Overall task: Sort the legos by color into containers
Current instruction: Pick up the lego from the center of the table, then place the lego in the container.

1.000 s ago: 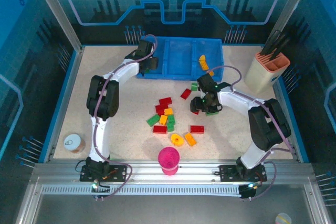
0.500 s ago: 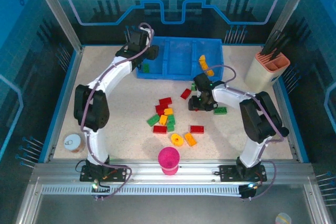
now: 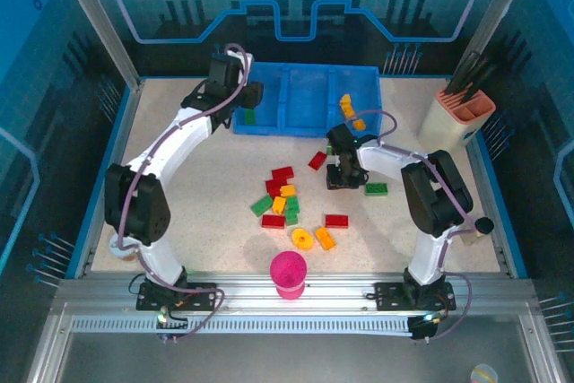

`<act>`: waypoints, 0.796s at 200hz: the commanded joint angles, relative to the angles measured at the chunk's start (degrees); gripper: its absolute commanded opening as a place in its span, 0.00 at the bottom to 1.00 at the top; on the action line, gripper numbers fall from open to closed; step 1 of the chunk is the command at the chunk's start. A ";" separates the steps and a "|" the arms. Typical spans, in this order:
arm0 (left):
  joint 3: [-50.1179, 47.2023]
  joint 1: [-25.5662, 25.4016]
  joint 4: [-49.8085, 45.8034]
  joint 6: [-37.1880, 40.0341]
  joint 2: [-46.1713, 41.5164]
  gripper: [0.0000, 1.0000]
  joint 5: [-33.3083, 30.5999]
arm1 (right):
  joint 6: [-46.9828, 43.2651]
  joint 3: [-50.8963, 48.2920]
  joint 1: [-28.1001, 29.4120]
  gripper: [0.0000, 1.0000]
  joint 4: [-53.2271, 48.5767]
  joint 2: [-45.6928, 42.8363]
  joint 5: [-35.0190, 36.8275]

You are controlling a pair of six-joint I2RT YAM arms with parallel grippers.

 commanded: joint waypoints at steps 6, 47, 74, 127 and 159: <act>-3.15 -0.29 -3.76 -0.05 -6.85 0.58 -0.35 | -3.46 0.73 0.54 0.29 4.28 3.27 0.27; -8.20 -0.46 -9.56 0.91 -17.77 0.59 1.20 | -10.27 5.98 0.70 0.26 -1.06 -1.55 3.36; -13.36 -0.44 -12.42 1.68 -24.24 0.61 1.97 | -18.07 12.99 2.23 0.25 -3.31 -3.77 6.12; -21.12 -0.56 -19.38 1.03 -30.06 0.62 4.97 | -27.99 29.35 3.03 0.26 -1.32 2.13 6.14; -26.65 -1.25 -19.80 -1.86 -32.44 0.63 8.13 | -29.14 39.98 2.86 0.26 0.28 10.64 6.62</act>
